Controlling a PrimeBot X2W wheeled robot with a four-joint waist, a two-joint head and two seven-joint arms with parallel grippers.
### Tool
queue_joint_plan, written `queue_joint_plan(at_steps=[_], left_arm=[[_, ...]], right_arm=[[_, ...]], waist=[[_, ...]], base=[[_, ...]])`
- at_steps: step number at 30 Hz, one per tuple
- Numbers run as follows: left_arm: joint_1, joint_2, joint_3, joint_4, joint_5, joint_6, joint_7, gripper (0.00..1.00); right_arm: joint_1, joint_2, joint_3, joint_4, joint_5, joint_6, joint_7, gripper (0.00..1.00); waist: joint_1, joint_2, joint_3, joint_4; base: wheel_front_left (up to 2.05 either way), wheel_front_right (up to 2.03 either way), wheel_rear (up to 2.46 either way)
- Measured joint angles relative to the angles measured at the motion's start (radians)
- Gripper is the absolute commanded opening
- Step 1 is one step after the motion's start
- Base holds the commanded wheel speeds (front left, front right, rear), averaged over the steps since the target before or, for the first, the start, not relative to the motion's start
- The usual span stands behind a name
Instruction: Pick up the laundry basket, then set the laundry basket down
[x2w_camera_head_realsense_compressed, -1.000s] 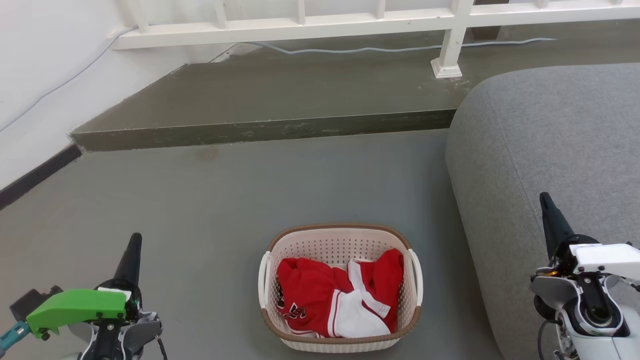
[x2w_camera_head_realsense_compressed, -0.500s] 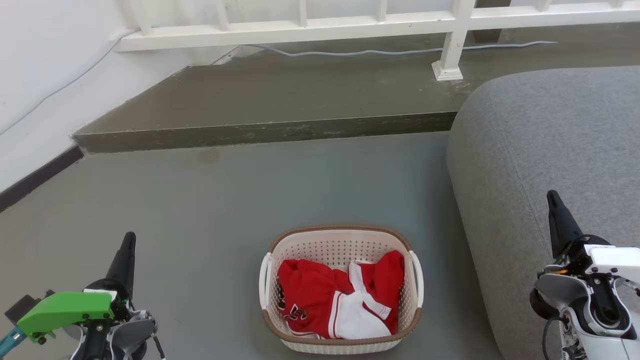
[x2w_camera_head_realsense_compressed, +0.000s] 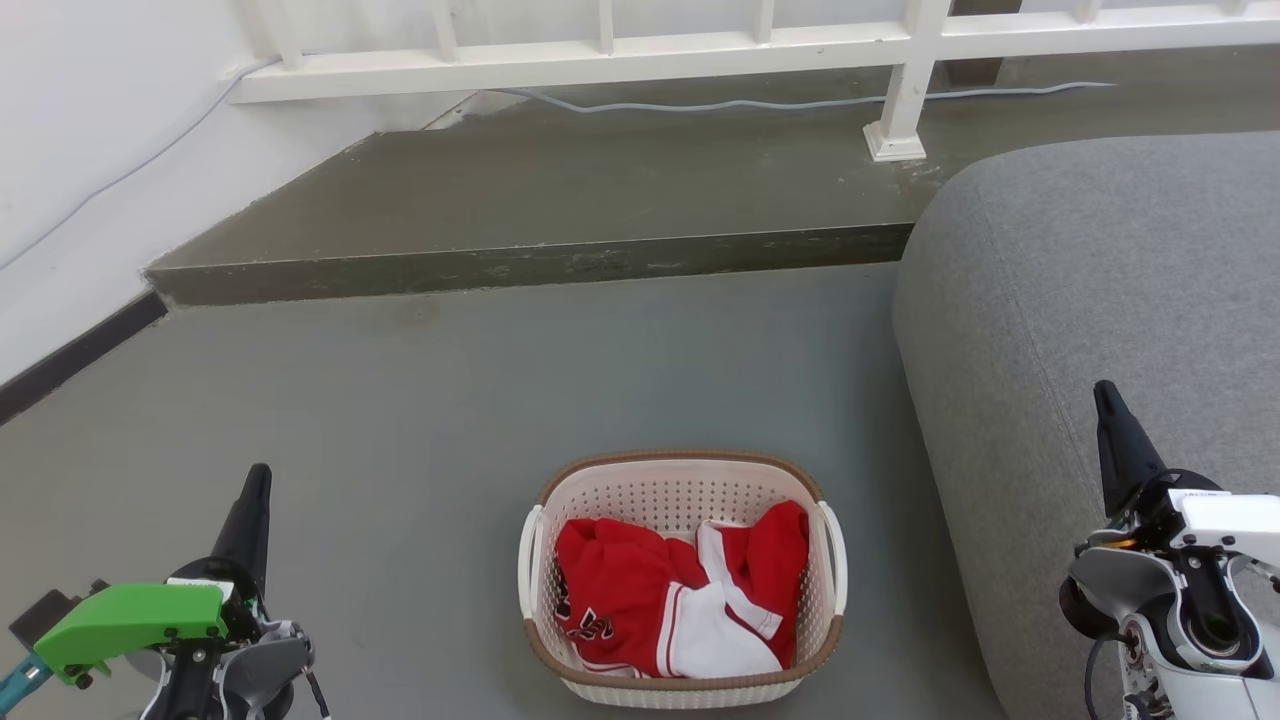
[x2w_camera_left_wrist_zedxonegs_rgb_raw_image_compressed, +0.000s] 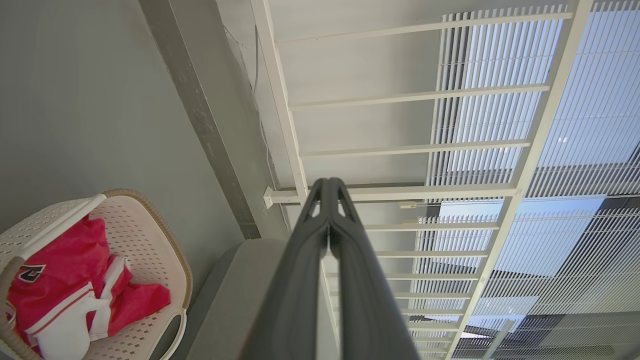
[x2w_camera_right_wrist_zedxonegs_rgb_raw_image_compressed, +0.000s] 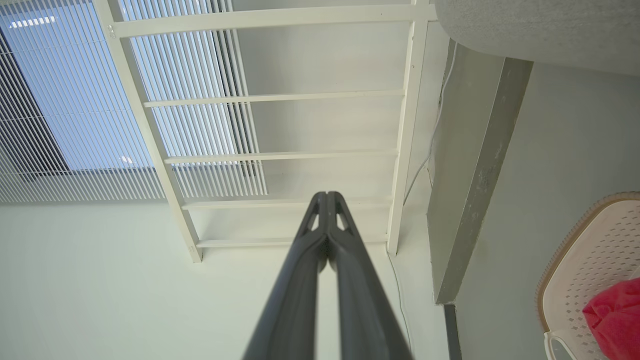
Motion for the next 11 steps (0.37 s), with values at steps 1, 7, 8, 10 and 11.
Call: queue_joint_plan(at_steps=[1,7,8,10,11], left_arm=[[0.0,0.0,0.0,0.0,0.0,0.0,0.0,0.0],[0.0,0.0,0.0,0.0,0.0,0.0,0.0,0.0],[0.0,0.0,0.0,0.0,0.0,0.0,0.0,0.0],[0.0,0.0,0.0,0.0,0.0,0.0,0.0,0.0],[0.0,0.0,0.0,0.0,0.0,0.0,0.0,0.0]], right_arm=[[0.0,0.0,0.0,0.0,0.0,0.0,0.0,0.0],[0.0,0.0,0.0,0.0,0.0,0.0,0.003,0.0],[0.0,0.0,0.0,0.0,0.0,0.0,0.003,0.0],[0.0,0.0,0.0,0.0,0.0,0.0,0.003,0.0],[0.0,0.0,0.0,0.0,0.0,0.0,0.003,0.0]], waist=[[0.0,0.0,0.0,0.0],[0.0,0.0,0.0,0.0],[0.0,0.0,0.0,0.0],[0.0,0.0,0.0,0.0],[0.0,0.0,0.0,0.0]], base=[[0.0,0.0,0.0],[0.0,0.0,0.0],[0.0,0.0,0.0],[0.0,0.0,0.0],[0.0,0.0,0.0]])
